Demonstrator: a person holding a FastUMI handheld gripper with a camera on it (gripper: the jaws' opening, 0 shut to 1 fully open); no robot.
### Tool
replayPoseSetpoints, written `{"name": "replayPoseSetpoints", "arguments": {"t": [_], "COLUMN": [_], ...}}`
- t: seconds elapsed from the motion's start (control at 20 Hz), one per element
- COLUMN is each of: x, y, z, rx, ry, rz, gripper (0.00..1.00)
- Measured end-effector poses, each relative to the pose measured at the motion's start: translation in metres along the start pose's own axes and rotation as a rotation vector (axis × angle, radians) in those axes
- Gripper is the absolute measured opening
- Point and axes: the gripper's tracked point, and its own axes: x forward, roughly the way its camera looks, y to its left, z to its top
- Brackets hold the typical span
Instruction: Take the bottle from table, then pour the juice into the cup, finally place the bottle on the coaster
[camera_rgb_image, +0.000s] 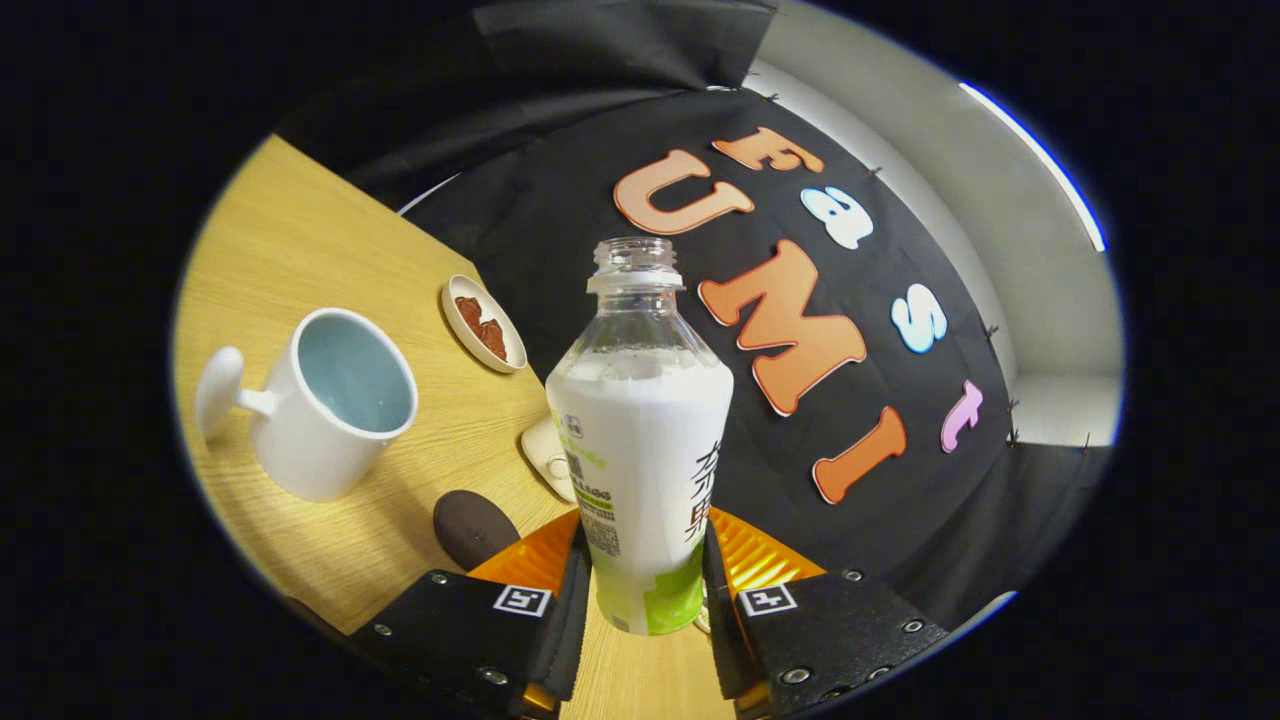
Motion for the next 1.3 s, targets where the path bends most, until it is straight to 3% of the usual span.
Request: {"name": "replayPoseSetpoints", "arguments": {"t": [0.7,1.3], "x": [0.01,0.017], "y": [0.015,0.018], "z": [0.008,0.001], "rx": [-0.38,-0.53], "ry": [-0.087,-0.109], "rz": [0.019,0.064], "gripper": [0.53,0.53]}}
